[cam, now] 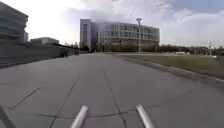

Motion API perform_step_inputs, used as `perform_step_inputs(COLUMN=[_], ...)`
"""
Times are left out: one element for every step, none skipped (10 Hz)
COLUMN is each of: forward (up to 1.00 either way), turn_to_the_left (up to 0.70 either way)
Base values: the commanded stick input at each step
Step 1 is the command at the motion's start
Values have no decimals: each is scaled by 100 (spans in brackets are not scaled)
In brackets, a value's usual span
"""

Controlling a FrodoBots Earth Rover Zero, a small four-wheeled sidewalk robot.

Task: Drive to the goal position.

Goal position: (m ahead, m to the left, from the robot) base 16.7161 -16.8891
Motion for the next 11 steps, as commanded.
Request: perform_step_inputs(forward=[45,45,70,70,70,70,65,45,45,45,45], turn_to_the_left=[0,0,0,0,0,0,0,0,0,0,0])
